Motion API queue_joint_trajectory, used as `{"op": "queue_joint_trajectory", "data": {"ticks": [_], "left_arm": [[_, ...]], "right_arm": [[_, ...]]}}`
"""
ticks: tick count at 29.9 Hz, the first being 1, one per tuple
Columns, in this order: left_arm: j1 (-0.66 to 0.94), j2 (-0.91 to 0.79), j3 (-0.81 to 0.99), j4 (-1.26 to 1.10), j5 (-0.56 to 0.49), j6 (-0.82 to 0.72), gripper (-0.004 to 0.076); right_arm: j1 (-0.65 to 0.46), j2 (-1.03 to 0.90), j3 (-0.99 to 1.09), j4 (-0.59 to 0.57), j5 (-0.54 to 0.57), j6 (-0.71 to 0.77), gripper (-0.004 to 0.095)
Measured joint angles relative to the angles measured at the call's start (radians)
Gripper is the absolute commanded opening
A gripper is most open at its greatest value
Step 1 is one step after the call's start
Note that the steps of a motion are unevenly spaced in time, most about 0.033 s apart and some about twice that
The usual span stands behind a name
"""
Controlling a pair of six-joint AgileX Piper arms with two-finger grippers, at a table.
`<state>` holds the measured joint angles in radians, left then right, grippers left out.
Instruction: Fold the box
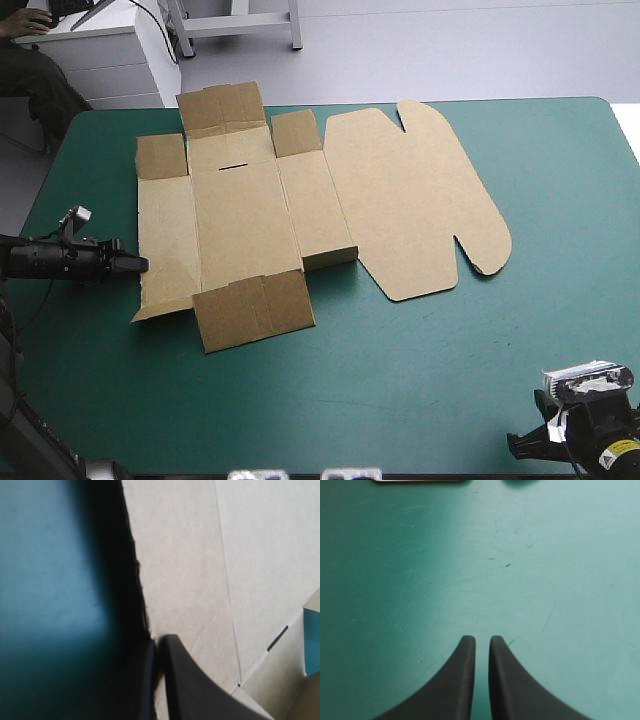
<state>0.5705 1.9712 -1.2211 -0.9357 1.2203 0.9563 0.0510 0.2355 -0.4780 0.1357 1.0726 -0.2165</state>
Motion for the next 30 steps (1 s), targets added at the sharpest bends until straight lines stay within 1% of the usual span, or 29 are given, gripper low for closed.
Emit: {"op": "queue_joint_trajectory", "data": {"ticks": [4, 9, 14, 20, 25, 27, 28, 30], "left_arm": [[-0.016, -0.025, -0.009, 0.002, -0.017, -0.003, -0.0002], [-0.047, -0.096, -0.051, 0.003, -0.023, -0.018, -0.0002], [-0.095, -0.148, -0.117, 0.014, -0.022, -0.062, -0.0003], [-0.169, -0.194, -0.244, 0.114, -0.007, -0.185, -0.0002], [-0.227, -0.203, -0.282, 0.167, -0.009, -0.213, 0.0], [-0.249, -0.203, -0.283, 0.17, -0.011, -0.216, 0.0041], [-0.259, -0.203, -0.283, 0.17, -0.011, -0.219, 0.0085], [-0.274, -0.203, -0.283, 0.169, -0.01, -0.22, 0.02]], "right_arm": [[0.0, 0.0, 0.0, 0.0, 0.0, 0.0, 0.0089], [0.0, 0.0, 0.0, 0.0, 0.0, 0.0, 0.0089], [0.0, 0.0, 0.0, 0.0, 0.0, 0.002, 0.0089], [0.0, 0.0, 0.0, 0.0, 0.0, 0.003, 0.0089], [0.0, 0.0, 0.0, 0.0, 0.0, 0.003, 0.0089], [0.0, 0.0, 0.0, 0.0, 0.0, 0.003, 0.0089], [0.0, 0.0, 0.0, 0.0, 0.0, 0.003, 0.0089], [0.0, 0.0, 0.0, 0.0, 0.0, 0.004, 0.0089]]}}
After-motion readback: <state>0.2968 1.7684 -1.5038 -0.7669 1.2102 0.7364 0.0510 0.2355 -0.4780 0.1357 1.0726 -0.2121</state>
